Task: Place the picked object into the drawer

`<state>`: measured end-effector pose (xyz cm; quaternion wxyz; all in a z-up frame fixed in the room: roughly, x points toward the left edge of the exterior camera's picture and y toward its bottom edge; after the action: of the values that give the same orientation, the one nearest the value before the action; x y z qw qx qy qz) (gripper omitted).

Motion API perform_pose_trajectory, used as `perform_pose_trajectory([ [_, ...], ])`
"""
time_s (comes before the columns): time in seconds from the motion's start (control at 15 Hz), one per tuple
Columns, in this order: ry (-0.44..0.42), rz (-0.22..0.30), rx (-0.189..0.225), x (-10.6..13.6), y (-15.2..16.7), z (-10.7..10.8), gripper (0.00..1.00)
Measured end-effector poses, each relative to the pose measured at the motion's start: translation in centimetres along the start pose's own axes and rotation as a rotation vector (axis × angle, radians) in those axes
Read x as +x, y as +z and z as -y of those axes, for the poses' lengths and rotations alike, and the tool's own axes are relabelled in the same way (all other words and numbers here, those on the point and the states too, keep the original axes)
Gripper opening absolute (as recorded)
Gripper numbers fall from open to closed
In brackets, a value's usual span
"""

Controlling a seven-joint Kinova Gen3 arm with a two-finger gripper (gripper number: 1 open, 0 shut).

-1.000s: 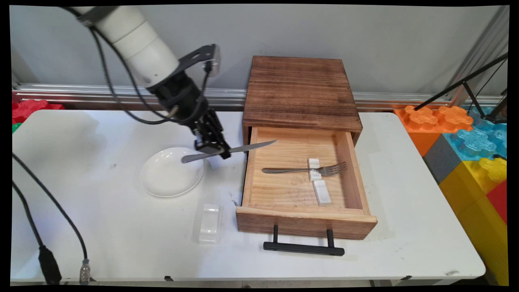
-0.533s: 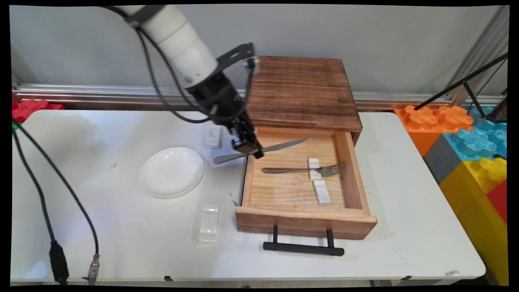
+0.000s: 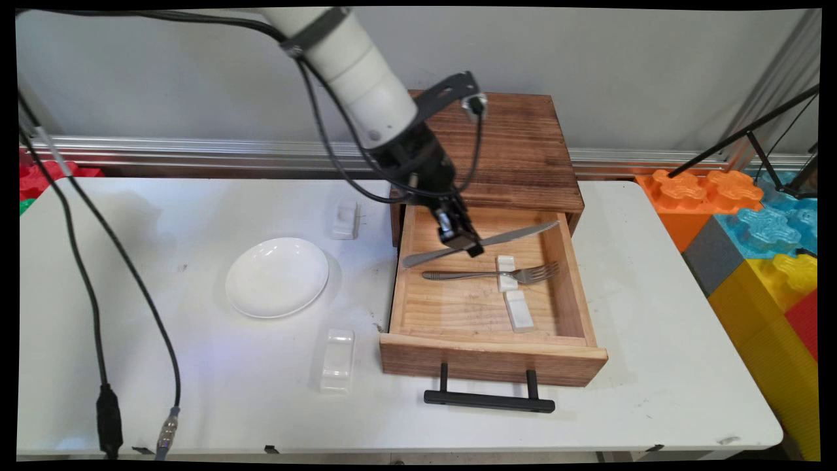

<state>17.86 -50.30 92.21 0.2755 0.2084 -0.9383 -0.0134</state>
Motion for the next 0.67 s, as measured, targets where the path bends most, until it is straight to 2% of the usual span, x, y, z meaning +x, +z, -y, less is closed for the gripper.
perform_pose_trajectory([
  [0.27, 0.007, -0.009, -0.006, 1.2, 2.8, -0.1, 0.00],
  [0.67, 0.050, 0.008, -0.004, 0.7, 7.4, 0.3, 0.00],
])
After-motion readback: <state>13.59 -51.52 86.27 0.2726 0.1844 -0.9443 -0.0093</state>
